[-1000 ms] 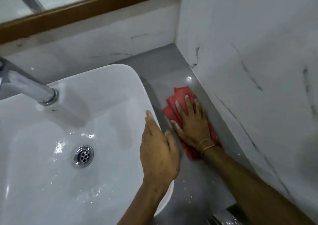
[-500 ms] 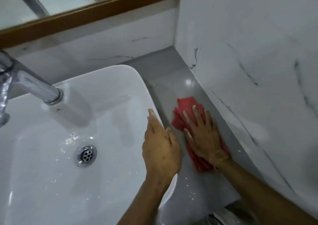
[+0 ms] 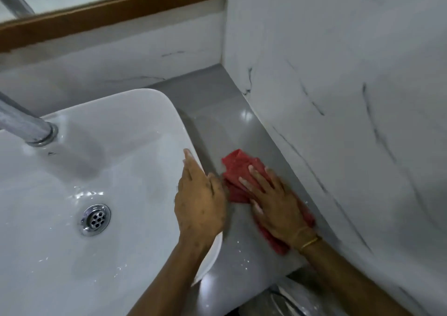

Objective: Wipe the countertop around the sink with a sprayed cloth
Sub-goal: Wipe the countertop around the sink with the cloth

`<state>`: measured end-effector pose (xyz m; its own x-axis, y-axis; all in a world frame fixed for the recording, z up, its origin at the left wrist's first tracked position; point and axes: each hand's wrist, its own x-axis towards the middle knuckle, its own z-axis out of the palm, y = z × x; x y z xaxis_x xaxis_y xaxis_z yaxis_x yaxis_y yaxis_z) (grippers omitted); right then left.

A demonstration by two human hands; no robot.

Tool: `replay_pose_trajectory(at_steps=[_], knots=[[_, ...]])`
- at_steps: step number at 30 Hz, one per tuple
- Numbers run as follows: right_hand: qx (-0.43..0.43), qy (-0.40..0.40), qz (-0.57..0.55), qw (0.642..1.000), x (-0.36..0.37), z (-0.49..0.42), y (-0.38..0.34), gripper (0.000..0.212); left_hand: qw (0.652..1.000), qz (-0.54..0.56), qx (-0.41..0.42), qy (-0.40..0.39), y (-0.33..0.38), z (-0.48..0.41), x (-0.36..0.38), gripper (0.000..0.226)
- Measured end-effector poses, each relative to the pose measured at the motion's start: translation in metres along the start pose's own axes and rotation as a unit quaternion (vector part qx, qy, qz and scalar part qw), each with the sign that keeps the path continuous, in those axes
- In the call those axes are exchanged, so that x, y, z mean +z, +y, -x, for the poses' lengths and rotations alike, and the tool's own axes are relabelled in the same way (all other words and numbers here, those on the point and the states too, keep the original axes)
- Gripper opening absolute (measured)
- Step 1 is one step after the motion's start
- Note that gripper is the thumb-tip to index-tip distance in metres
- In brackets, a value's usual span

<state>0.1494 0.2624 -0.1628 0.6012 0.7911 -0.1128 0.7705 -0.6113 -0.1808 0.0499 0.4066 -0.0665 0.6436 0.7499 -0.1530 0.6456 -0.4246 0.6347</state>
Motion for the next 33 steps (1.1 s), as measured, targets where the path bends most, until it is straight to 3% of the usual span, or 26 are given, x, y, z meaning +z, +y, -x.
replay_pose_trajectory(at_steps=[5,12,16,19,26,29,33], knots=[[0.063,0.0,-0.028,0.998,-0.014,0.03,0.034,0.067,1.0,-0.002,-0.008,-0.001,-0.002,-0.002,0.001,0.065],[0.154,0.005,-0.035,0.987,0.0,0.098,-0.007,0.059,1.0,0.016,-0.004,-0.002,-0.002,-0.001,0.001,0.065],[0.092,-0.002,-0.04,0.995,0.022,0.1,-0.071,0.068,1.0,0.015,0.004,0.001,0.0,0.001,-0.002,0.065],[0.035,-0.004,-0.041,0.999,0.026,0.086,-0.065,0.077,1.0,0.009,0.004,0.001,0.001,0.001,-0.003,0.066],[0.097,-0.016,-0.023,0.995,0.002,0.007,0.003,0.063,1.0,-0.002,-0.006,0.002,-0.001,-0.001,-0.001,0.065],[0.077,-0.002,-0.017,0.997,0.011,0.021,-0.022,0.067,1.0,-0.01,-0.006,0.01,0.0,-0.003,-0.001,0.064],[0.052,0.012,-0.001,0.999,0.032,0.078,-0.089,0.092,1.0,-0.013,-0.011,-0.002,0.0,-0.002,-0.002,0.063]])
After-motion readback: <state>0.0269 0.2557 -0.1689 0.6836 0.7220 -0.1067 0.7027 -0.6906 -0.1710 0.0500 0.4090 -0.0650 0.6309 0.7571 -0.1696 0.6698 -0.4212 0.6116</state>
